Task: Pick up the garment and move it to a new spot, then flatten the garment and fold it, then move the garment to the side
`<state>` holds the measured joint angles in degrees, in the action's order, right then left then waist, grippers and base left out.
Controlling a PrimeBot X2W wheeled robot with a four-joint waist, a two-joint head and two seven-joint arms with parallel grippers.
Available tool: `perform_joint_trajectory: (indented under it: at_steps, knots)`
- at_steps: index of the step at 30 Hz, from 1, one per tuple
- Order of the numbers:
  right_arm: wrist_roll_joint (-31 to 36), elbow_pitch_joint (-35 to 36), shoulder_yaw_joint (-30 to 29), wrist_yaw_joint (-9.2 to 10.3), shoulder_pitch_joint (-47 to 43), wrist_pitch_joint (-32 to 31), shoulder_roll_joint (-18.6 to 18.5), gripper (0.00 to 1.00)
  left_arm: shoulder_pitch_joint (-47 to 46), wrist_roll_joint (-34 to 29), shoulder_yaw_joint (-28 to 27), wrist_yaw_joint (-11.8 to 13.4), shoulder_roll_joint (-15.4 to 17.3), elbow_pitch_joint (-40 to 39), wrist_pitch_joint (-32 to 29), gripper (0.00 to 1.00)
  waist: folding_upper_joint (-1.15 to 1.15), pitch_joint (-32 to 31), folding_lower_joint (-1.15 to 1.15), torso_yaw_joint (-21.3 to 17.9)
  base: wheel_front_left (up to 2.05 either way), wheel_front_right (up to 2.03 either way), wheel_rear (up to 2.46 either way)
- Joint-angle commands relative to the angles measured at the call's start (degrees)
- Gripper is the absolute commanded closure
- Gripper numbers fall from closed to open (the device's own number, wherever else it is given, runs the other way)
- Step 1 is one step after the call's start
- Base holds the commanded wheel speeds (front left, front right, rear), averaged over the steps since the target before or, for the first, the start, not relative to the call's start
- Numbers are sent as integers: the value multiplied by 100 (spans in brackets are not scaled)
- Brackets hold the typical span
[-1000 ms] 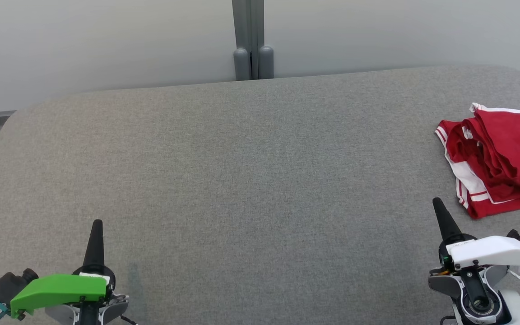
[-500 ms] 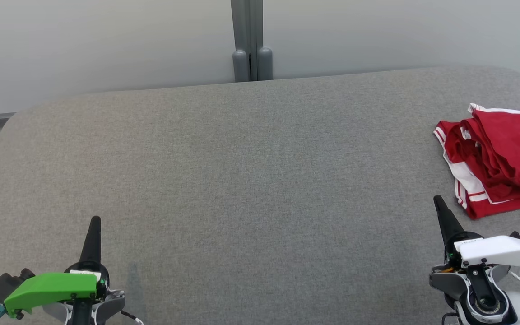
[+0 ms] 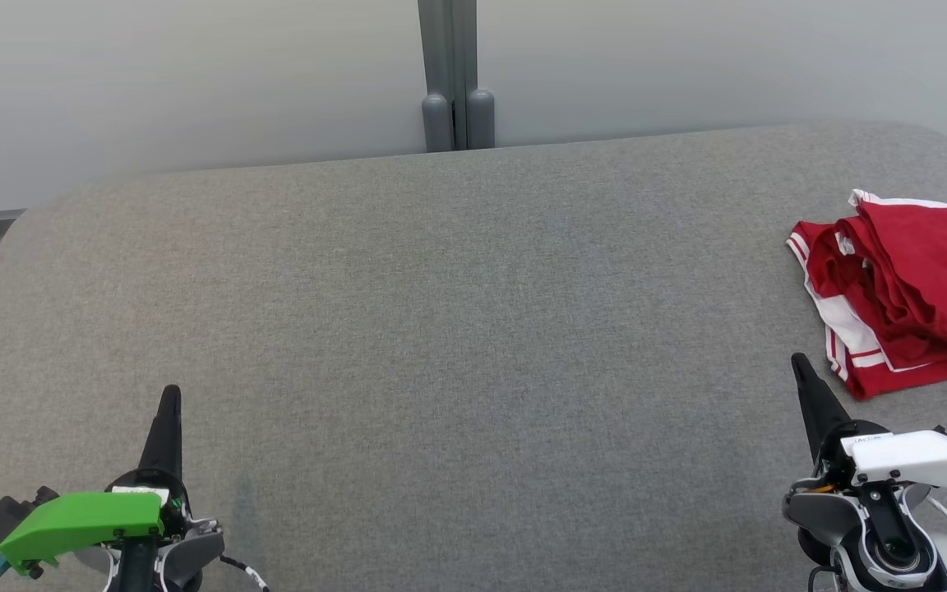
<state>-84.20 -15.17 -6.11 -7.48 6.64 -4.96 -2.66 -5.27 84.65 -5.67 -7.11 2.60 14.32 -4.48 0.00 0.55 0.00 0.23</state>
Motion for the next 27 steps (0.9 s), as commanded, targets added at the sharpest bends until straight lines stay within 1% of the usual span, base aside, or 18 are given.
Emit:
perform_joint_trajectory:
  at_steps: [1, 18, 27]
  knots:
    - [-126, 55, -17, -3, -37, -40, -30, 100, -84, 117, -38, -44, 43, -31, -40, 100, 0, -3, 0, -2, 0, 0, 0]
    - [-804, 135, -50, -2, -67, -171, -33, 100, -133, 773, -98, -52, 47, -35, -209, 100, 0, -35, 0, -22, 0, 0, 0]
    - [-838, 136, -50, -3, -69, -174, -33, 100, -126, 784, -99, -49, 47, -34, -226, 100, 0, -37, 0, -23, 0, 0, 0]
